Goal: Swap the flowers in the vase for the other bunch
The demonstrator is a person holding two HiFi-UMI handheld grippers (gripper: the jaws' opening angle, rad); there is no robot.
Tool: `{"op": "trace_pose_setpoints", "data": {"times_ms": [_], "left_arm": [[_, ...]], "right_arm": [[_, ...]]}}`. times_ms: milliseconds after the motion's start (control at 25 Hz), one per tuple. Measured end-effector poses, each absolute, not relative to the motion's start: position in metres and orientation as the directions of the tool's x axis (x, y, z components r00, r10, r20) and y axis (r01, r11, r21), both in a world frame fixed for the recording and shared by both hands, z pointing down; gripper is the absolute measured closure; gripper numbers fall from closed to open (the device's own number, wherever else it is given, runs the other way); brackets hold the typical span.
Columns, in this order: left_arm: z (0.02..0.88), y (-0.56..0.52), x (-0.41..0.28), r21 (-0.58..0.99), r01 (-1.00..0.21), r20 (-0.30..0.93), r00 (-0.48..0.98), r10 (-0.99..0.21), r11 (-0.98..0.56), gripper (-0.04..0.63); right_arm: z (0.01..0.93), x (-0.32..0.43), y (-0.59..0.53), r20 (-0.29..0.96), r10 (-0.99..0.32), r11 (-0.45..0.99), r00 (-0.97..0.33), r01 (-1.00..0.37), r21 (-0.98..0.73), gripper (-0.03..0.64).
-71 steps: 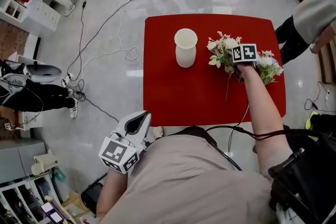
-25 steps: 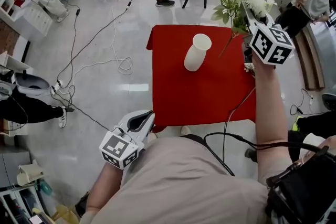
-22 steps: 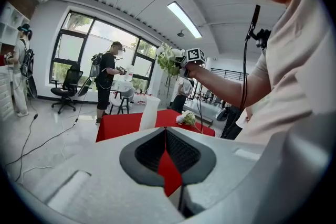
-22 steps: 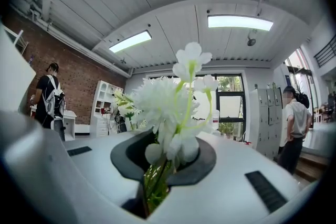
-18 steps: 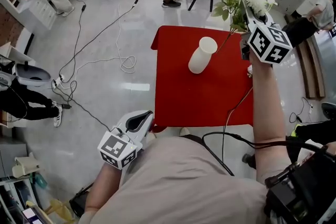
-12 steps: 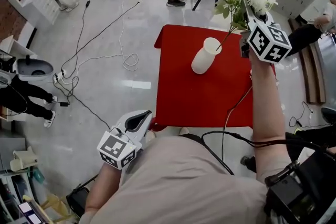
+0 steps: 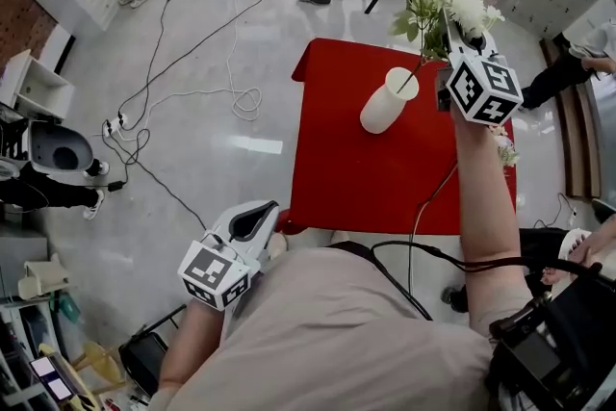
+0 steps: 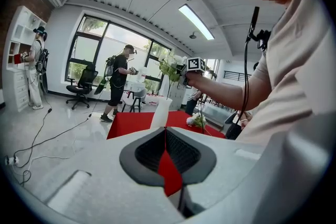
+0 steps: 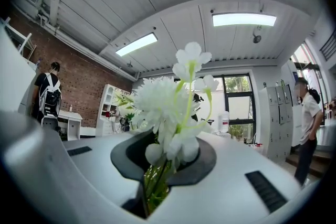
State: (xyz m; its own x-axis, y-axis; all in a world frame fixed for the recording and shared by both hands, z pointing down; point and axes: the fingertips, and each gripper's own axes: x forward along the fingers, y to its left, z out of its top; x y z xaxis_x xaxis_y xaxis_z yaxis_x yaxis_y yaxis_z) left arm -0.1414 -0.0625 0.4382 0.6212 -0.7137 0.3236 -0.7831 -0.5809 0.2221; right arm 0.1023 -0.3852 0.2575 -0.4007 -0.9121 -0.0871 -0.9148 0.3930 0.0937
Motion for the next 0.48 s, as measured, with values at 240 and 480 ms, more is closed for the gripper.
{"op": "trace_pose_setpoints", "data": {"times_ms": [240,480], "left_arm": [[0.439,-0.068,-0.138,0.225,-0.78,0.334,0.625,-0.706,-0.584,0.588],[0.437,-0.067,-0.138,0.221,-0.77,0.343,0.635,-0.692,-0.598,0.588]], "right_arm": [[0.284,0.1,-0.385,-0.081,-0.903,0.416,-0.422,-0.906,0.081,0.551],[0.308,0.097,-0.377,-0.073,-0.895,0.437,-0.441,-0.897,0.057,0.549]]}}
